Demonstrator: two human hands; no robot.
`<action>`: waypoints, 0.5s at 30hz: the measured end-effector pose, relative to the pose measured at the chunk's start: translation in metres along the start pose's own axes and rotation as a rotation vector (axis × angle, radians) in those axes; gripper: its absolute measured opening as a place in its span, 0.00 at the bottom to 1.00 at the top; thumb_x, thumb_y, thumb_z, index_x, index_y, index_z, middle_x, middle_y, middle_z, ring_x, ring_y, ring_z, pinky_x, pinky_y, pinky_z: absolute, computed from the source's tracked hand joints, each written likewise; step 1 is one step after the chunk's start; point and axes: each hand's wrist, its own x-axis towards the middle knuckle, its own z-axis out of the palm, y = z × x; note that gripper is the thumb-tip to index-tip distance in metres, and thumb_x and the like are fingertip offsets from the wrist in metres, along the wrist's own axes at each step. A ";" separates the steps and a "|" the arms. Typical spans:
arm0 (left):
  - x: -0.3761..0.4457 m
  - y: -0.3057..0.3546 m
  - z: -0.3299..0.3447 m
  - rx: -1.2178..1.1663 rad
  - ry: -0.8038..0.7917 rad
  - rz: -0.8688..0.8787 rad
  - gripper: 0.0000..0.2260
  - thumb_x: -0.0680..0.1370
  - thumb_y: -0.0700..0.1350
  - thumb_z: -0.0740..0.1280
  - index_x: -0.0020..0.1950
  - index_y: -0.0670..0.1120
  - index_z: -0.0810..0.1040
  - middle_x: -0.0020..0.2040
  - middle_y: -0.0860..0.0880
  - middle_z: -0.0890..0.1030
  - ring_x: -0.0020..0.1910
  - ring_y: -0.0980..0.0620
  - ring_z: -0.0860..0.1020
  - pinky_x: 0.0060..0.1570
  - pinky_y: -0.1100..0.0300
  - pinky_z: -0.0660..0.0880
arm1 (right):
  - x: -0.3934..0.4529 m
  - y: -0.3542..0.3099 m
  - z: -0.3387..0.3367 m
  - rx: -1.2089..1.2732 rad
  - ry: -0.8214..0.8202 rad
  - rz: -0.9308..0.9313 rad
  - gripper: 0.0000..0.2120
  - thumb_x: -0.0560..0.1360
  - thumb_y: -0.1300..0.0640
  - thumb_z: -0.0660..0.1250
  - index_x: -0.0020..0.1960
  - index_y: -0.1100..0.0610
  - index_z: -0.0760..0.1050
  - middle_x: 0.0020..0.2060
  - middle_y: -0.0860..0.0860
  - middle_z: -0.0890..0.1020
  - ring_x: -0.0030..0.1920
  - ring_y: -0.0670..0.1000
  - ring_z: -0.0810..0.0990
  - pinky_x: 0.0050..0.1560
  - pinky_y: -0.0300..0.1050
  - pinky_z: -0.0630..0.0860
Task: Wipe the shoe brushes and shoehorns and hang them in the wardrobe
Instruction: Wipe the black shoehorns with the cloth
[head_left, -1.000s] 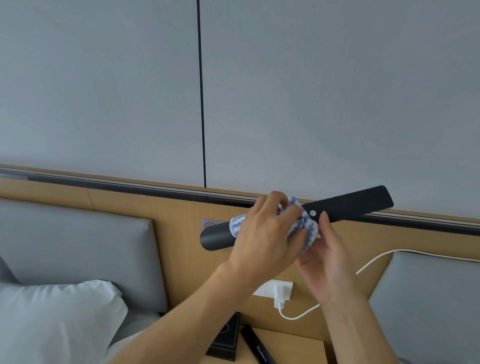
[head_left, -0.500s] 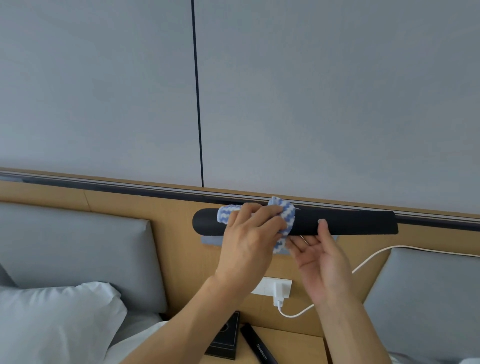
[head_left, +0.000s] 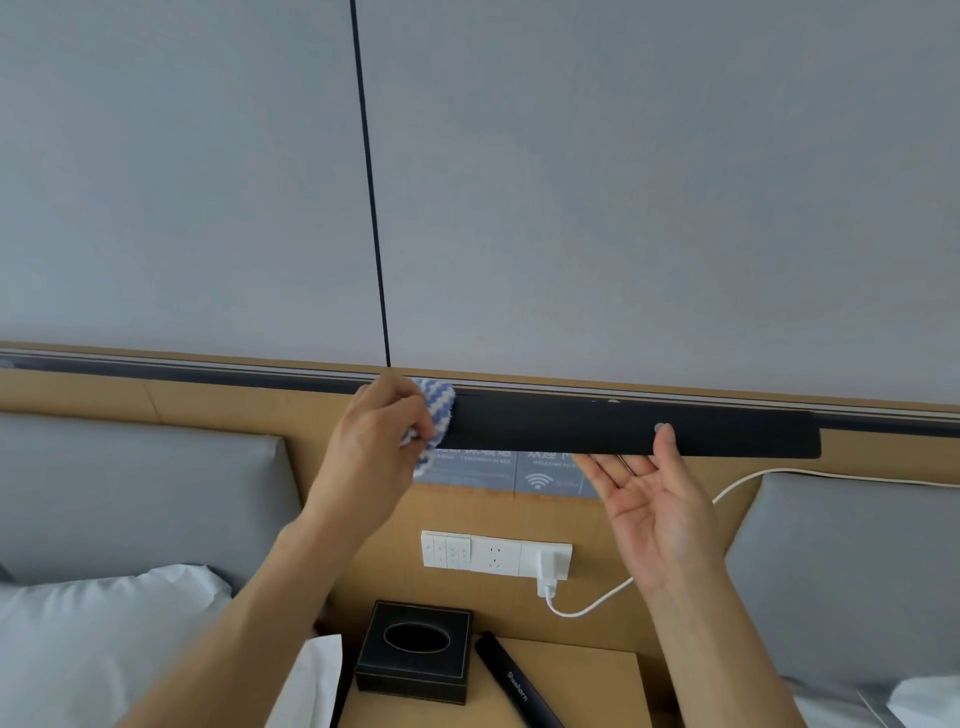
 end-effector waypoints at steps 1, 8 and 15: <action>0.001 -0.002 -0.002 -0.009 0.008 -0.019 0.12 0.68 0.27 0.75 0.38 0.43 0.79 0.49 0.49 0.77 0.48 0.50 0.76 0.43 0.70 0.69 | 0.000 0.000 0.000 0.004 0.001 0.000 0.20 0.73 0.49 0.67 0.63 0.48 0.69 0.48 0.54 0.84 0.44 0.58 0.87 0.46 0.54 0.84; 0.002 -0.001 0.004 0.039 0.019 -0.052 0.16 0.66 0.23 0.71 0.37 0.44 0.75 0.46 0.49 0.75 0.42 0.49 0.73 0.35 0.61 0.70 | -0.001 0.003 0.001 0.016 0.019 -0.002 0.20 0.73 0.49 0.67 0.63 0.48 0.70 0.51 0.54 0.84 0.46 0.58 0.86 0.48 0.54 0.84; -0.001 0.028 0.015 0.096 -0.059 0.017 0.14 0.65 0.26 0.73 0.38 0.43 0.76 0.45 0.48 0.76 0.42 0.48 0.74 0.33 0.52 0.75 | -0.005 0.010 0.010 -0.066 0.013 -0.013 0.19 0.75 0.49 0.66 0.64 0.55 0.74 0.56 0.57 0.85 0.57 0.58 0.84 0.52 0.53 0.83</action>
